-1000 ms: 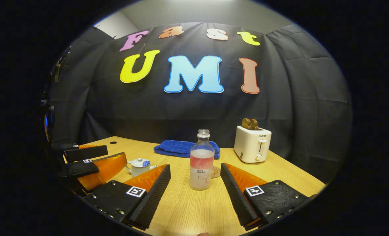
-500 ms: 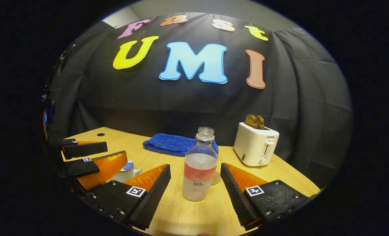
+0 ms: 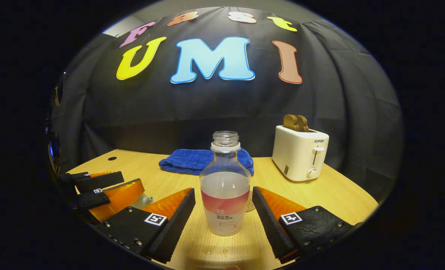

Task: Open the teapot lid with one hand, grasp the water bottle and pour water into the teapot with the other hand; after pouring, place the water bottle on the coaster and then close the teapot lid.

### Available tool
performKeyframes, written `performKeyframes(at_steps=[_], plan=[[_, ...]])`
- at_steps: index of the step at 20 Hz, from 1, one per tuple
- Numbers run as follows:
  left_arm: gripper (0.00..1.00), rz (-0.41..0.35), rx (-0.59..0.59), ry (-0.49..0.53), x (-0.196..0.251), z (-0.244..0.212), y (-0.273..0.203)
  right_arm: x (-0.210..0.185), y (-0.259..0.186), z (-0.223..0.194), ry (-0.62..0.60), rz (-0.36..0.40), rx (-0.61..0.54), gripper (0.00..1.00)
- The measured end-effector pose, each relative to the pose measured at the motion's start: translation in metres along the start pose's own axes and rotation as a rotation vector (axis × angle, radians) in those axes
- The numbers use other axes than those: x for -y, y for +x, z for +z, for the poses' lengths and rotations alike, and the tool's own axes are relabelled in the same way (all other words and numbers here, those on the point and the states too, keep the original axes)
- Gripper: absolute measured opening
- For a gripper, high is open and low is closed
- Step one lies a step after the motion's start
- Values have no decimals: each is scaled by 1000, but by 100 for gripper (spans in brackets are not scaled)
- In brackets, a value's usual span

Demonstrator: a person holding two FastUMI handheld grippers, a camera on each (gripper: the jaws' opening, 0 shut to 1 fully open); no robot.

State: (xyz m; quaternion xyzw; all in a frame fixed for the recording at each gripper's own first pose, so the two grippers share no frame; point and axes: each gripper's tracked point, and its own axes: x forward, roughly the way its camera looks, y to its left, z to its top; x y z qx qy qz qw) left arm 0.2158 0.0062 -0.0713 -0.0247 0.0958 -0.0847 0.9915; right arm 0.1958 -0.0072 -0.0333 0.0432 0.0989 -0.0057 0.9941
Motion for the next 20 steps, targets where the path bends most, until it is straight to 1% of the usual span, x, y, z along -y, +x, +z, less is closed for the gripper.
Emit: performKeyframes(at_steps=[1, 3, 5, 8, 9, 13, 16, 18, 20], plan=[[94, -3, -5, 2, 2, -1, 0, 0, 2, -4, -14, -4, -8, 95], [84, -20, -11, -13, 7, -3, 1, 2, 5, -11, -37, -11, -28, 95], [74, -19, -22, -1, 9, -4, 0, 1, 6, -13, -38, -7, -34, 95], [74, -14, -18, -8, 6, -2, 0, 1, 8, -17, -34, -3, -45, 95], [74, 3, -16, -5, 2, -4, 0, 2, 9, -19, -31, -4, -51, 95], [74, 22, -25, 13, 0, -5, -1, 5, 12, -24, -24, -12, -71, 95], [47, 21, -17, 12, 0, -7, 3, 5, 14, -30, -20, -12, -89, 95], [33, 41, -17, 16, -6, -2, -3, 2, 15, -32, -18, -3, -95, 95], [19, 39, -13, 13, -3, -4, 3, 2, 15, -34, -29, -7, -99, 95]])
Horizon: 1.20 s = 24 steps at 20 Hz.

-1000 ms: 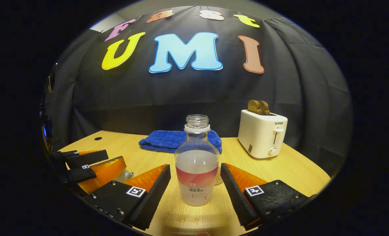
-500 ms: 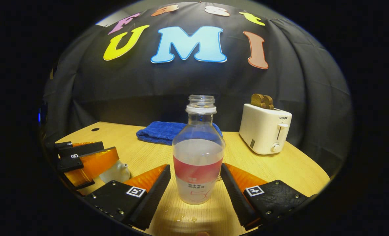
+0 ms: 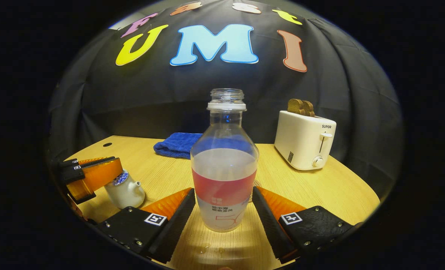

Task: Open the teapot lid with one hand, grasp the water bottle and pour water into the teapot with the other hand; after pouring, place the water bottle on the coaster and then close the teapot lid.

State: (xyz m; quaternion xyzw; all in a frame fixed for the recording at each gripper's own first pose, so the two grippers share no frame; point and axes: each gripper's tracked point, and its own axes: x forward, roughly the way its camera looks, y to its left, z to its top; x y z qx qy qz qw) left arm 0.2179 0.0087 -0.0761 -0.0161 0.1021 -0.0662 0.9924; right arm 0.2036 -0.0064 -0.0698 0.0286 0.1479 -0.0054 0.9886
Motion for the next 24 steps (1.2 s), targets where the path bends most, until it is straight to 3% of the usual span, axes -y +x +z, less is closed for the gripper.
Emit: performKeyframes(at_steps=[11, 13, 15, 16, 24], plan=[[19, -4, 37, -55, -5, 4, -4, 1, 3, -3, 9, 3, -13, 94], [16, -8, 55, -68, -6, 10, -7, 1, 2, -3, 5, 2, -9, 87], [16, -13, 69, -76, -6, 13, -10, 0, -4, -1, 0, 2, -4, 87], [19, -16, 73, -81, -5, 16, -11, 1, -2, 0, -5, -2, -2, 78], [19, -28, 139, -103, -10, 40, -27, 4, -2, 0, -43, -23, -2, 76]])
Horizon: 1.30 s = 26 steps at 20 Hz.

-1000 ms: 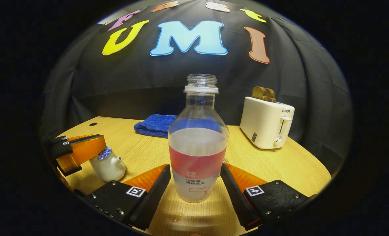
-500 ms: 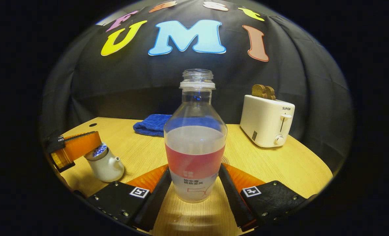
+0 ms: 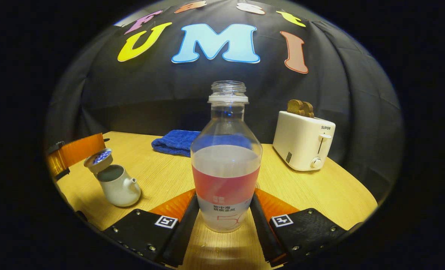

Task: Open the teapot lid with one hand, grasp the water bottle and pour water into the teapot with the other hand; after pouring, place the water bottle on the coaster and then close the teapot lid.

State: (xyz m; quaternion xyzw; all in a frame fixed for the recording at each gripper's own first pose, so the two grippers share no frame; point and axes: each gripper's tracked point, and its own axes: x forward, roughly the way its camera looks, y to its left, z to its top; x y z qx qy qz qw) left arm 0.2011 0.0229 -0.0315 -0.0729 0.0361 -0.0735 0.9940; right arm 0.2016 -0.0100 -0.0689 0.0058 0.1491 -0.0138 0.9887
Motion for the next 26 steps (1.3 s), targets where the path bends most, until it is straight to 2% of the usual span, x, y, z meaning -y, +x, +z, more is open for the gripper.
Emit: performKeyframes(at_steps=[6, 9, 13, 17, 22, 24, 26], plan=[[19, 40, -19, 25, -31, -4, -6, 7, -13, 10, -206, -101, 46, 76], [19, 59, -15, 59, -51, 1, -9, 3, -16, 7, -318, -116, 27, 76], [19, 75, -19, 69, -79, 1, -17, 2, -17, 12, -553, -179, 21, 76], [19, 72, -4, 16, -92, 4, -21, -12, -13, 11, -695, -168, -8, 76], [19, 75, 11, -23, -101, 9, -25, -20, -12, 16, -883, -189, -40, 76], [16, 82, 22, -41, -105, 13, -27, -23, -13, 18, -952, -195, -43, 76], [19, 93, 35, -51, -111, 16, -29, -26, -11, 21, -1014, -202, -48, 76]])
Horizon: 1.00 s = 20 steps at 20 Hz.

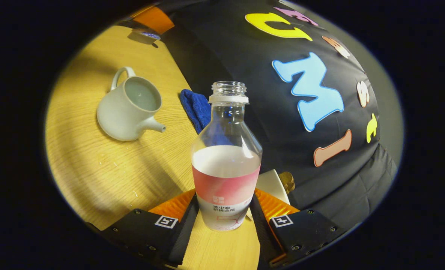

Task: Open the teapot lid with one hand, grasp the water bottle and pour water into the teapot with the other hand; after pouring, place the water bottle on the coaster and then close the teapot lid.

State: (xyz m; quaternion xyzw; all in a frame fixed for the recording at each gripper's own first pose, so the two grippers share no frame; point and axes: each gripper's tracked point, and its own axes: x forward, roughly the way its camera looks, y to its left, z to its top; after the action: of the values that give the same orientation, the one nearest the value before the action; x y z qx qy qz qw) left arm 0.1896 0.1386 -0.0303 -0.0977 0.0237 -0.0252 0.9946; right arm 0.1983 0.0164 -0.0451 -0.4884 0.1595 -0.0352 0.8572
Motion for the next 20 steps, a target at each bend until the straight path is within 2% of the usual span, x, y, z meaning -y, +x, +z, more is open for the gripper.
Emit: performKeyframes(at_steps=[8, 15, 16, 17, 20], plan=[[19, -7, -20, -51, -3, -8, 0, 4, -2, 11, -295, -51, 6, 76], [19, 3, 3, -57, -9, 1, -2, 5, -3, 19, -438, -53, 18, 75], [16, 2, 3, -60, -9, 2, -2, 4, 0, 20, -459, -55, 25, 76], [19, 3, 3, -61, -10, 2, -1, 4, 0, 22, -480, -58, 31, 75], [19, 3, 4, -71, -12, 4, -1, 5, 0, 27, -536, -67, 43, 75]])
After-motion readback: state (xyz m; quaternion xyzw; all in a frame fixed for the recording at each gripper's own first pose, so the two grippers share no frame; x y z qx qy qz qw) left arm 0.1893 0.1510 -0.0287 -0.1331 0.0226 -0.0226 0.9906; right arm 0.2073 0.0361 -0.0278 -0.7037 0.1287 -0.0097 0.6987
